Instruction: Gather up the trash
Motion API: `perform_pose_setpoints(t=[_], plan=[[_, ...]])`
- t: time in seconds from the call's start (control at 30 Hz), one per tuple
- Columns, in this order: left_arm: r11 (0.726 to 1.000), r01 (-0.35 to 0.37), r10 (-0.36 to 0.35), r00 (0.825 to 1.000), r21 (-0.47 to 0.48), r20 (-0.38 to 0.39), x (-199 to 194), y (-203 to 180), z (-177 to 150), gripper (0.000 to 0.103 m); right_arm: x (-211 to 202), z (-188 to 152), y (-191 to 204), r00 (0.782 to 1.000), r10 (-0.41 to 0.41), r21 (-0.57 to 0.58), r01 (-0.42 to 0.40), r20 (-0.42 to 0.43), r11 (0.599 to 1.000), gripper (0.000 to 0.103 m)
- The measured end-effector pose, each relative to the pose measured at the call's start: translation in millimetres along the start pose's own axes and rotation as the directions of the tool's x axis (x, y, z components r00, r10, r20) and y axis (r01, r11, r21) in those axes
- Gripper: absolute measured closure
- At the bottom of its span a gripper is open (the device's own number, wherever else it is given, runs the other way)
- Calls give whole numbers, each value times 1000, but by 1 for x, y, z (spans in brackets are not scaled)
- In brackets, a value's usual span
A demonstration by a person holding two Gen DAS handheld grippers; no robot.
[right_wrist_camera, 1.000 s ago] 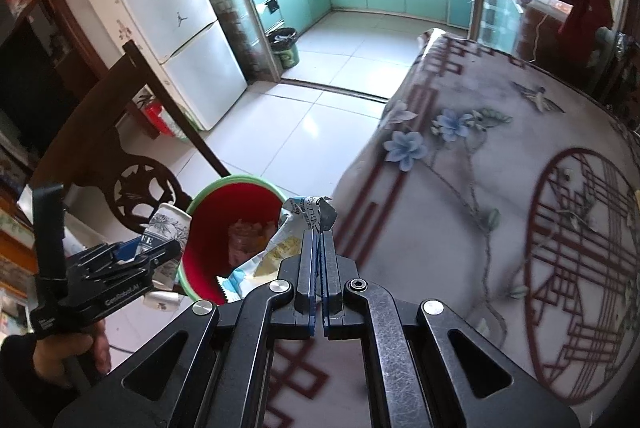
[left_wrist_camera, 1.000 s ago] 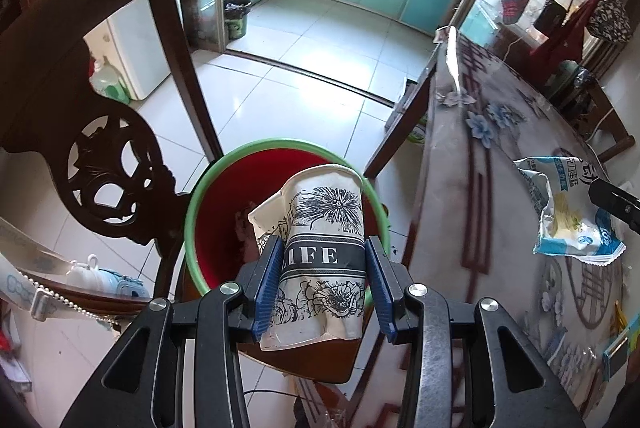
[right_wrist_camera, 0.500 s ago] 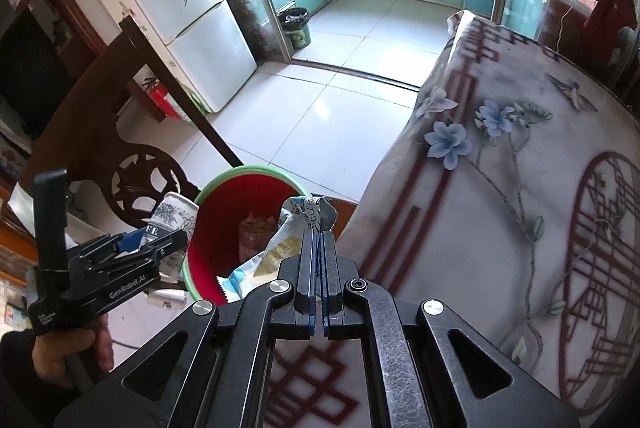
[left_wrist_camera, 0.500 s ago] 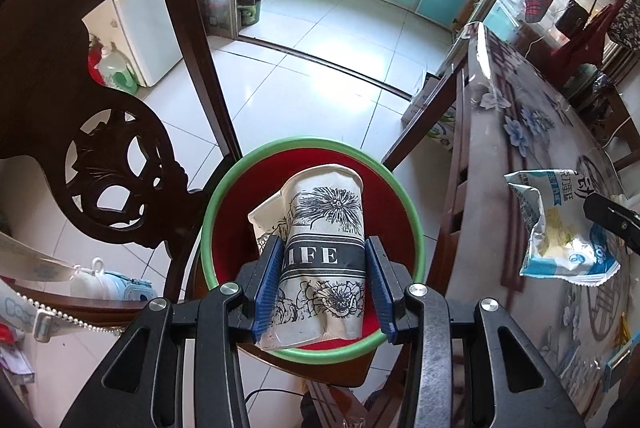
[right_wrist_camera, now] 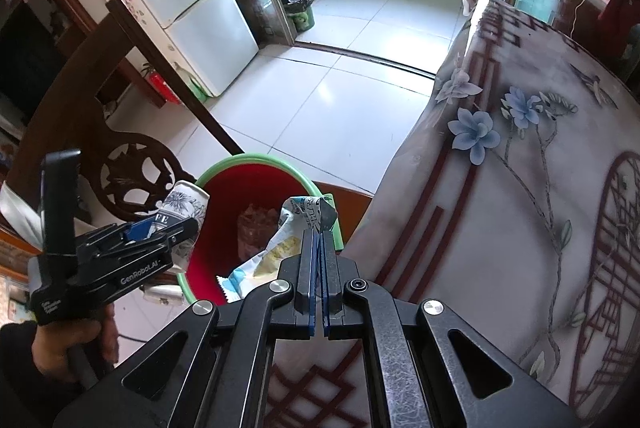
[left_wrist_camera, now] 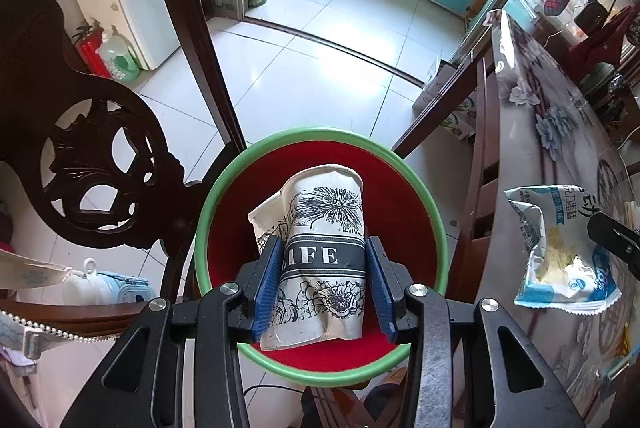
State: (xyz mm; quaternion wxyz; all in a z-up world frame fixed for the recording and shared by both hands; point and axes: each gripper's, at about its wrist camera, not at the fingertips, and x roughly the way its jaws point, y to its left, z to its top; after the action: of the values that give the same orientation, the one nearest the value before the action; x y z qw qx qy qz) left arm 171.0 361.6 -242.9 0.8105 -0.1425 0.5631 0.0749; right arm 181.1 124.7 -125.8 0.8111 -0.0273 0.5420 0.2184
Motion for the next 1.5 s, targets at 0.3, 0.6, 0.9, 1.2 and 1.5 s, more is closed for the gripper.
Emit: perform_pose_setpoints(t=[0.3, 0.6, 0.9, 1.2, 1.5], plan=[[1000, 2, -2, 999, -4, -41, 20, 0, 8, 63, 11, 4, 2, 1000, 22, -16, -22, -16, 1000, 101], [999, 21, -22, 999, -24, -42, 22, 4, 11, 55, 15, 5, 8, 998, 66, -26, -66, -24, 997, 100], [1000, -21, 22, 995, -12, 97, -29, -10, 6, 34, -23, 1, 8, 997, 4, -55, 0, 82, 998, 42], [993, 75, -103, 922, 88, 373, -144, -62, -28, 27, -104, -31, -22, 965, -39, -19, 46, 260, 999, 22], [992, 55, -112, 786, 111, 608, -240, -134, -87, 16, -197, -77, -49, 892, -85, -69, 129, 444, 989, 9]])
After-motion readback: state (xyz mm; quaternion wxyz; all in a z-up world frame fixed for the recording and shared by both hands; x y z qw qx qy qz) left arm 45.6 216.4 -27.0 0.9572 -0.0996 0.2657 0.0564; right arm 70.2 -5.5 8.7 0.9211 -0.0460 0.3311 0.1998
